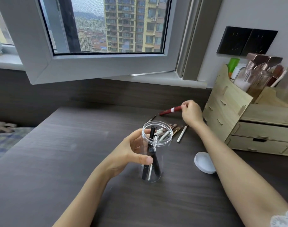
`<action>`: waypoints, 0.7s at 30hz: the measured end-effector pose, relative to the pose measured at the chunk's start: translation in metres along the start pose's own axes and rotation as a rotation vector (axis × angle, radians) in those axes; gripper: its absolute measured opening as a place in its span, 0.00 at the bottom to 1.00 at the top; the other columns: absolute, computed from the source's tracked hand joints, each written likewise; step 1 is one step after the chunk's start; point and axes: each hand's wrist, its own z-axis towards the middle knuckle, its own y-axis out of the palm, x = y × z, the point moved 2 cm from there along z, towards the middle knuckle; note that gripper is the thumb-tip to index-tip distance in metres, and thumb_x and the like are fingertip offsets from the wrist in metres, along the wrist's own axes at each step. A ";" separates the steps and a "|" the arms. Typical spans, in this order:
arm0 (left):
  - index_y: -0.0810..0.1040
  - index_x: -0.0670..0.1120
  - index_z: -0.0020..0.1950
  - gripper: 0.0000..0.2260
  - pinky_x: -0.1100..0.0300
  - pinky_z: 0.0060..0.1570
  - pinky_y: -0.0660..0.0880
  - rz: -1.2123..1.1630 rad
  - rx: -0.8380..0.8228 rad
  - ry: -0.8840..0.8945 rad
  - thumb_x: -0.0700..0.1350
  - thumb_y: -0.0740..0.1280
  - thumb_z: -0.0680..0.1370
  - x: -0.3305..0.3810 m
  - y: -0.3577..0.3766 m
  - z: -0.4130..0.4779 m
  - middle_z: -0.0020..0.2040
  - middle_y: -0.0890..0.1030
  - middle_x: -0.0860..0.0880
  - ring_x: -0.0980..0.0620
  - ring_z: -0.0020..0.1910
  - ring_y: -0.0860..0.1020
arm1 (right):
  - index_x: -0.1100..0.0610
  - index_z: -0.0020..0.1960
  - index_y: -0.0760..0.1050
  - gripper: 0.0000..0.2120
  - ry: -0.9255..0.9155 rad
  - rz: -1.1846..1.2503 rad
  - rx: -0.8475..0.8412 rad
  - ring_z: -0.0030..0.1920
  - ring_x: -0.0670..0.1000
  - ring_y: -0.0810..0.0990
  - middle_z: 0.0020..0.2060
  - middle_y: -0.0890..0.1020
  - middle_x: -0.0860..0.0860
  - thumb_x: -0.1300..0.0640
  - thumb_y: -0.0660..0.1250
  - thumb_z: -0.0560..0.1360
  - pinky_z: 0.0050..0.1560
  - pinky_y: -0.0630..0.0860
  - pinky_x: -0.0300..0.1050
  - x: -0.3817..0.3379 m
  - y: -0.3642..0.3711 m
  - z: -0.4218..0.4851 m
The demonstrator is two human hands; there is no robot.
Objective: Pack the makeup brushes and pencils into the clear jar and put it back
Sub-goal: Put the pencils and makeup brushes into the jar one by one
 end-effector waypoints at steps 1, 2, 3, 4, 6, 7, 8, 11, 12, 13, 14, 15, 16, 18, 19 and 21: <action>0.72 0.47 0.66 0.39 0.55 0.56 0.74 -0.002 0.001 -0.002 0.42 0.77 0.55 0.000 0.000 0.000 0.57 0.81 0.50 0.52 0.58 0.78 | 0.62 0.53 0.76 0.10 -0.022 0.091 0.047 0.54 0.62 0.79 0.51 0.81 0.61 0.58 0.59 0.78 0.54 0.73 0.50 -0.005 -0.014 -0.001; 0.72 0.47 0.66 0.39 0.55 0.55 0.74 -0.005 0.000 -0.005 0.42 0.77 0.55 0.000 0.000 0.000 0.57 0.81 0.51 0.52 0.58 0.78 | 0.59 0.50 0.76 0.09 -0.057 0.170 0.086 0.50 0.62 0.80 0.45 0.82 0.59 0.57 0.59 0.78 0.51 0.75 0.52 -0.012 -0.032 -0.006; 0.72 0.47 0.66 0.39 0.55 0.55 0.74 -0.009 -0.001 -0.007 0.41 0.77 0.55 0.000 0.000 -0.001 0.57 0.81 0.51 0.52 0.57 0.78 | 0.56 0.48 0.75 0.07 -0.095 0.239 0.121 0.44 0.59 0.81 0.39 0.81 0.55 0.56 0.59 0.78 0.47 0.76 0.53 -0.018 -0.051 -0.013; 0.72 0.47 0.66 0.39 0.56 0.55 0.73 -0.013 -0.002 -0.007 0.41 0.77 0.56 0.000 0.000 -0.001 0.57 0.81 0.51 0.52 0.57 0.78 | 0.54 0.46 0.74 0.07 -0.132 0.308 0.148 0.38 0.55 0.80 0.34 0.78 0.52 0.54 0.59 0.78 0.41 0.76 0.51 -0.026 -0.072 -0.023; 0.72 0.48 0.66 0.38 0.56 0.56 0.73 -0.014 -0.002 -0.007 0.42 0.77 0.56 0.000 0.000 -0.002 0.57 0.81 0.51 0.52 0.57 0.78 | 0.51 0.43 0.72 0.08 -0.203 0.500 0.177 0.30 0.47 0.73 0.30 0.74 0.49 0.54 0.58 0.79 0.32 0.72 0.44 -0.044 -0.113 -0.048; 0.72 0.48 0.66 0.38 0.56 0.57 0.73 -0.015 -0.001 -0.005 0.42 0.77 0.56 0.000 0.000 -0.002 0.58 0.81 0.50 0.52 0.57 0.78 | 0.52 0.43 0.72 0.08 -0.239 0.598 0.162 0.29 0.45 0.72 0.30 0.73 0.49 0.55 0.58 0.80 0.29 0.70 0.40 -0.054 -0.132 -0.063; 0.72 0.48 0.66 0.39 0.56 0.57 0.73 -0.018 0.000 -0.005 0.42 0.77 0.56 0.000 0.000 -0.002 0.58 0.81 0.50 0.52 0.57 0.78 | 0.54 0.45 0.72 0.08 -0.285 0.653 0.129 0.28 0.44 0.71 0.31 0.73 0.50 0.55 0.58 0.80 0.28 0.69 0.37 -0.064 -0.148 -0.076; 0.72 0.48 0.66 0.38 0.57 0.53 0.74 -0.020 -0.005 0.000 0.42 0.77 0.56 0.001 0.001 -0.002 0.57 0.81 0.51 0.54 0.56 0.79 | 0.60 0.49 0.73 0.09 -0.435 0.533 -0.026 0.27 0.43 0.71 0.30 0.73 0.50 0.55 0.58 0.79 0.27 0.68 0.34 -0.091 -0.168 -0.100; 0.72 0.48 0.66 0.38 0.58 0.52 0.74 -0.020 -0.012 0.005 0.42 0.77 0.56 0.001 0.002 -0.003 0.57 0.82 0.52 0.54 0.56 0.79 | 0.59 0.48 0.74 0.08 -0.483 0.447 -0.080 0.27 0.43 0.72 0.30 0.74 0.49 0.55 0.59 0.79 0.28 0.69 0.34 -0.098 -0.167 -0.104; 0.72 0.48 0.66 0.38 0.59 0.52 0.75 -0.020 -0.012 0.007 0.42 0.77 0.56 0.001 0.002 -0.003 0.57 0.82 0.52 0.54 0.56 0.79 | 0.57 0.47 0.74 0.07 -0.531 0.365 -0.126 0.28 0.43 0.73 0.30 0.75 0.48 0.55 0.60 0.78 0.28 0.69 0.33 -0.105 -0.163 -0.107; 0.72 0.48 0.66 0.39 0.59 0.53 0.75 -0.020 -0.007 0.009 0.43 0.78 0.55 0.001 0.001 -0.004 0.58 0.82 0.51 0.53 0.57 0.79 | 0.55 0.47 0.75 0.06 -0.577 0.284 -0.159 0.28 0.44 0.73 0.30 0.75 0.47 0.54 0.61 0.78 0.30 0.70 0.34 -0.110 -0.157 -0.109; 0.72 0.49 0.66 0.41 0.58 0.55 0.75 -0.020 -0.005 0.011 0.44 0.80 0.55 0.001 0.001 -0.005 0.59 0.82 0.50 0.52 0.59 0.79 | 0.54 0.47 0.75 0.06 -0.617 0.206 -0.176 0.29 0.44 0.73 0.30 0.76 0.47 0.53 0.62 0.77 0.31 0.69 0.34 -0.115 -0.150 -0.111; 0.72 0.49 0.66 0.42 0.57 0.55 0.76 -0.021 -0.008 0.014 0.46 0.81 0.54 0.002 0.002 -0.005 0.60 0.81 0.49 0.51 0.60 0.79 | 0.54 0.46 0.76 0.06 -0.654 0.131 -0.192 0.29 0.44 0.73 0.30 0.75 0.46 0.53 0.62 0.77 0.32 0.68 0.33 -0.117 -0.143 -0.112; 0.73 0.49 0.65 0.40 0.58 0.55 0.76 -0.018 -0.013 0.027 0.45 0.81 0.54 0.002 0.003 -0.005 0.60 0.82 0.49 0.51 0.60 0.79 | 0.54 0.45 0.77 0.08 -0.715 -0.015 -0.279 0.30 0.42 0.72 0.30 0.74 0.43 0.51 0.63 0.76 0.33 0.67 0.32 -0.120 -0.128 -0.113; 0.74 0.50 0.65 0.38 0.58 0.54 0.77 -0.016 -0.015 0.030 0.44 0.80 0.55 0.002 0.003 -0.005 0.60 0.82 0.49 0.51 0.60 0.79 | 0.54 0.45 0.78 0.09 -0.740 -0.107 -0.354 0.32 0.41 0.72 0.30 0.75 0.42 0.50 0.63 0.76 0.35 0.67 0.31 -0.120 -0.120 -0.114; 0.75 0.51 0.63 0.35 0.58 0.54 0.77 -0.014 -0.013 0.039 0.42 0.78 0.56 0.003 0.004 -0.005 0.58 0.82 0.50 0.51 0.59 0.79 | 0.54 0.46 0.80 0.11 -0.799 -0.319 -0.494 0.39 0.43 0.76 0.36 0.79 0.44 0.49 0.62 0.76 0.44 0.73 0.39 -0.118 -0.108 -0.115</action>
